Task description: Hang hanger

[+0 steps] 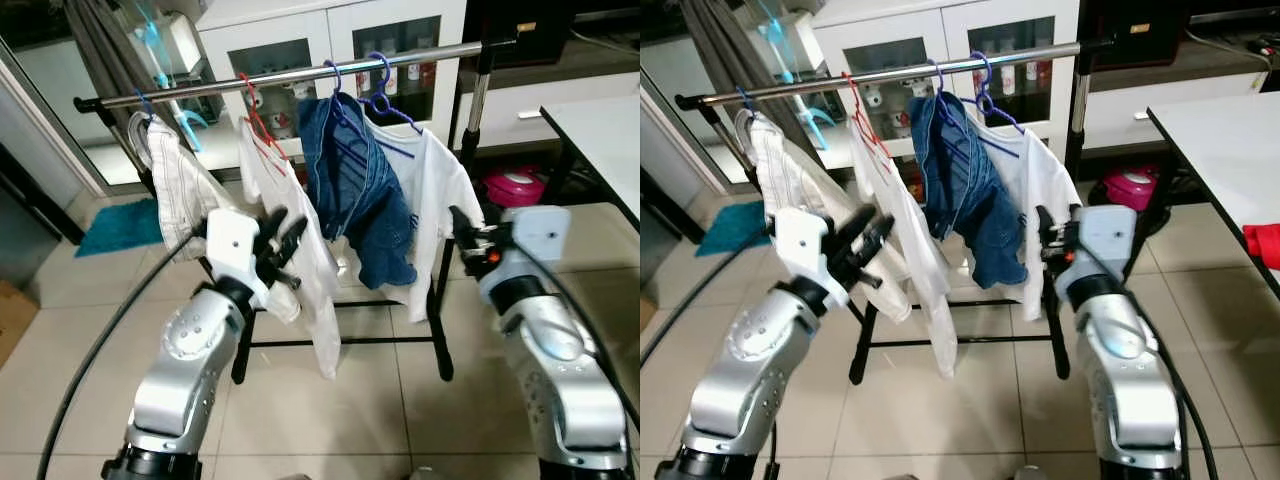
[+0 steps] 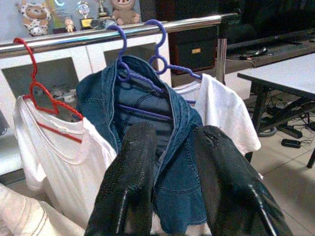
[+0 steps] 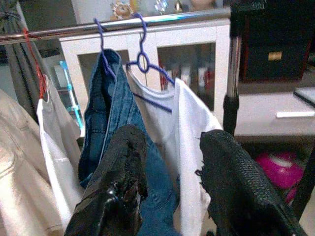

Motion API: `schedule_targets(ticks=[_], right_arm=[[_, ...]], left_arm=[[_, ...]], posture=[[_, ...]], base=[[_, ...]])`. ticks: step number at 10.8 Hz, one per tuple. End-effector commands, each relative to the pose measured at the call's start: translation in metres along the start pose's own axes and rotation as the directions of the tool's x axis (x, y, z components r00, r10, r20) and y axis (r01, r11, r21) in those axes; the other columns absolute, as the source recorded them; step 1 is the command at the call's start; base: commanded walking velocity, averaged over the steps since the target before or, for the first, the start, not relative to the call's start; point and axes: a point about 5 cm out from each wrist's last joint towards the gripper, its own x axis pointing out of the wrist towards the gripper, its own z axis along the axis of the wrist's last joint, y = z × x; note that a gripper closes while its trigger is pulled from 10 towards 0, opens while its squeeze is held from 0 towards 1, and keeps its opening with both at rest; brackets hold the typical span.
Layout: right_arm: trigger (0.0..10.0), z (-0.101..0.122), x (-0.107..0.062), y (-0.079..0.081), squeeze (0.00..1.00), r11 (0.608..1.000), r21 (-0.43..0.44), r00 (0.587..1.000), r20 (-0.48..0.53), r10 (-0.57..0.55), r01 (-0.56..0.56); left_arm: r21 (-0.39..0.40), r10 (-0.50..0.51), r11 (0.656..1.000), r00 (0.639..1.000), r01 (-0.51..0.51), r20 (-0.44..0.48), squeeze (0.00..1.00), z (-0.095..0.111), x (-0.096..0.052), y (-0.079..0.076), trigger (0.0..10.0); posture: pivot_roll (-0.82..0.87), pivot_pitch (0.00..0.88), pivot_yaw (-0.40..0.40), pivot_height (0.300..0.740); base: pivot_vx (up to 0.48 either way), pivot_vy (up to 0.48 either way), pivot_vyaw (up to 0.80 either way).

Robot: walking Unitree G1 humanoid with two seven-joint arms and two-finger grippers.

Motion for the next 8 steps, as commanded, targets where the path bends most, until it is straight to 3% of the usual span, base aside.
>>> schedule_targets(ticks=[1, 3, 4, 6, 7, 8], right_arm=[[10.0, 0.007, 0.0027, 0.0066, 0.0, 0.999, -0.015, 0.998, 0.047, 0.034, -0.033], [10.0, 0.0068, 0.0044, 0.0039, 0.0, 1.0, -0.005, 0.999, 0.049, 0.022, -0.022], [10.0, 0.0067, 0.0048, 0.0049, 0.0, 0.999, 0.035, 0.999, 0.036, 0.034, -0.035], [10.0, 0.007, 0.006, 0.0082, 0.0, 0.997, 0.019, 0.997, 0.041, 0.07, -0.071], [10.0, 0.0052, 0.007, 0.0096, 0.56, 0.995, 0.038, 0.996, 0.025, 0.088, -0.089], [10.0, 0.0044, 0.0063, 0.0113, 0.78, 0.991, 0.062, 0.993, 0.005, 0.115, -0.115]], left_arm=[[0.016, 0.035, 0.999, 0.999, -0.035, -0.009, 0.0, -0.0005, -0.0033, 0.0079, 10.0], [0.02, 0.039, 0.999, 0.999, -0.039, -0.012, 0.0, -0.0019, -0.0016, 0.0071, 10.0], [0.012, 0.055, 0.998, 0.998, -0.055, -0.013, 0.0, -0.0023, -0.0012, 0.0094, 10.0], [0.001, 0.058, 0.998, 0.998, -0.058, -0.009, 0.0, -0.0022, -0.0019, 0.0103, 10.0], [0.0, 0.057, 0.998, 0.998, -0.057, -0.01, 0.0, -0.0022, -0.0014, 0.0101, 10.0], [-0.002, 0.053, 0.999, 0.999, -0.053, -0.01, 0.0, -0.0023, -0.0006, 0.0098, 10.0]], posture=[[-0.12, 0.012, 0.174, 0.74], [-0.11, 0.014, 0.171, 0.74], [-0.12, 0.016, 0.165, 0.74], [-0.12, 0.017, 0.162, 0.74], [-0.12, 0.018, 0.162, 0.74], [-0.13, 0.02, 0.165, 0.74]], base=[[0.0, 0.0, 0.0], [0.0, 0.0, 0.0], [0.285, 0.0, 0.0], [0.388, 0.0, 0.0], [0.405, 0.0, 0.0], [0.405, 0.0, 0.0]])
